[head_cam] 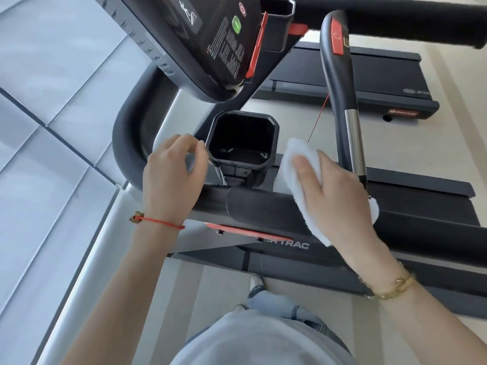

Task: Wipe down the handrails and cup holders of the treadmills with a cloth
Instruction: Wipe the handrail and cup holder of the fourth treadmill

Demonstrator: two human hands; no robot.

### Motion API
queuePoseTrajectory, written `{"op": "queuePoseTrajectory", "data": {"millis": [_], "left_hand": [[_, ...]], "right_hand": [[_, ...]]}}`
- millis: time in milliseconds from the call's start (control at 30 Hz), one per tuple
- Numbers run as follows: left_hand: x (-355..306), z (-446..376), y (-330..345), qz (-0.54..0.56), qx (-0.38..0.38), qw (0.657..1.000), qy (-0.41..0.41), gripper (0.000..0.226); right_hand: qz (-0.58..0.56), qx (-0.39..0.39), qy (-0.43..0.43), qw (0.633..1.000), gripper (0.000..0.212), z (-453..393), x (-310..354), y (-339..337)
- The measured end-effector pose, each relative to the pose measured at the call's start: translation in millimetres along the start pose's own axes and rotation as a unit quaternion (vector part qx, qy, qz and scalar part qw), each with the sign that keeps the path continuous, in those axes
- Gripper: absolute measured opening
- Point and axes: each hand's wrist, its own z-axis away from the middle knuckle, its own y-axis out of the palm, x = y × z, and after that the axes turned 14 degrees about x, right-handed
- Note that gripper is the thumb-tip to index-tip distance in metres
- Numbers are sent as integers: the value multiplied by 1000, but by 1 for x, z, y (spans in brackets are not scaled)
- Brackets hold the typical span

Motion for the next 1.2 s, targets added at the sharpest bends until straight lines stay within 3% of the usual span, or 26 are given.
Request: {"op": "queuePoseTrajectory", "data": {"millis": [200,300,467,667,900,1200], "left_hand": [[4,-28,5,26,40,999,10,21],[6,-42,11,18,67,998,-4,27],[7,-59,17,23,96,995,-28,31],[19,-73,18,62,117,991,-32,28],[25,-77,18,93,143,985,-21,25],[22,-80,22,110,144,983,-32,21]], "right_hand": [[-82,35,56,994,43,-62,-24,-24],[-85,75,46,992,40,-94,-21,-15],[-56,221,-23,973,42,-127,-7,16],[-106,275,-38,955,42,-130,-26,14],[50,326,-156,931,35,-186,21,25],[65,307,-108,943,36,-158,-5,13]]}}
